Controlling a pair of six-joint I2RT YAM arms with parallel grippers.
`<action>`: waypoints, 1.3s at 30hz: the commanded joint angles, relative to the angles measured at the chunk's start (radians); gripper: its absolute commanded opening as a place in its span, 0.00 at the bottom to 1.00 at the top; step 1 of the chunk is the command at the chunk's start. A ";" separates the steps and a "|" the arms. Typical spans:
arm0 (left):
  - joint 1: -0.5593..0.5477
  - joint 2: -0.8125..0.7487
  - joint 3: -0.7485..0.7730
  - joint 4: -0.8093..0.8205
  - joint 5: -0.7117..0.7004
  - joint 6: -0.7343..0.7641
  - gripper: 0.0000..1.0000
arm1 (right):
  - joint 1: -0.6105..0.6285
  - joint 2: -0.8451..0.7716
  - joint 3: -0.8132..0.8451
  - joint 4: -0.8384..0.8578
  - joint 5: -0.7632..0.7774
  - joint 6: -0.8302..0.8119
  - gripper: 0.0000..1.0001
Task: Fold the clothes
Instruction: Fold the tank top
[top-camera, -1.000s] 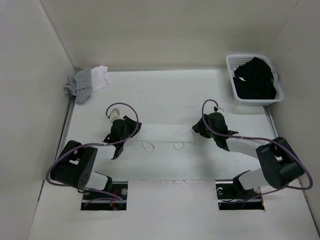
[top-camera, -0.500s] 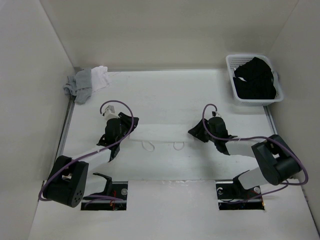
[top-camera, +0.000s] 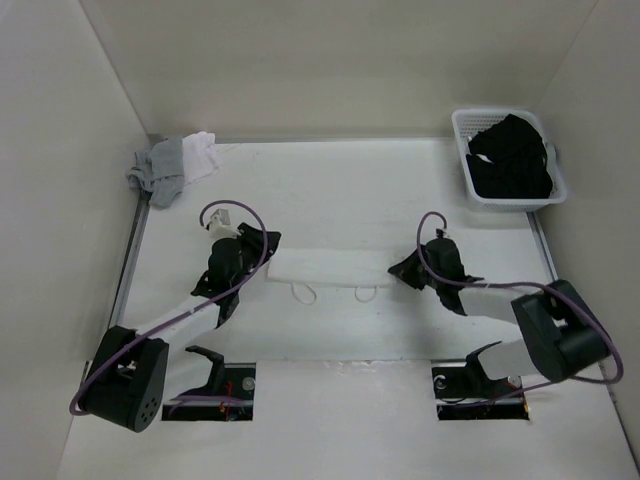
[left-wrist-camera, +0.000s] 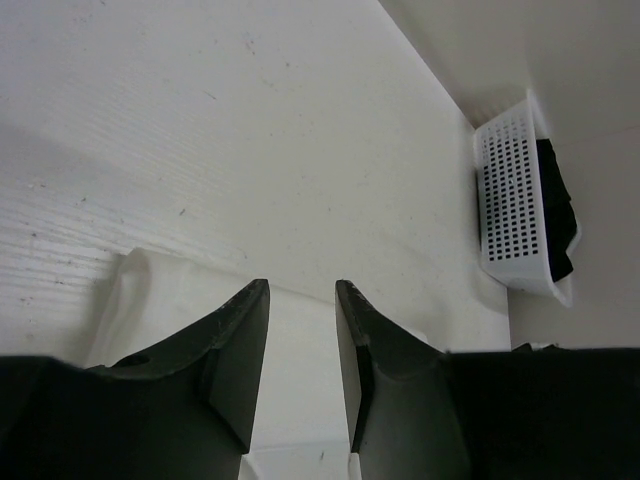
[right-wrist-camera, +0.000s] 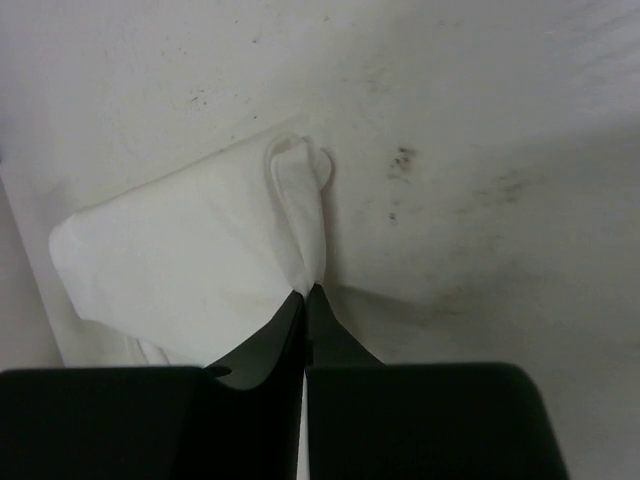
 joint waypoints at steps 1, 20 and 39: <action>-0.021 -0.007 0.006 0.022 0.004 -0.001 0.32 | -0.029 -0.161 -0.036 -0.078 0.057 -0.028 0.02; -0.045 -0.040 -0.040 0.033 0.016 -0.013 0.34 | 0.291 -0.272 0.454 -0.652 0.361 -0.221 0.06; 0.035 -0.148 -0.081 0.016 0.085 -0.014 0.36 | 0.497 0.411 1.002 -0.688 0.309 -0.140 0.31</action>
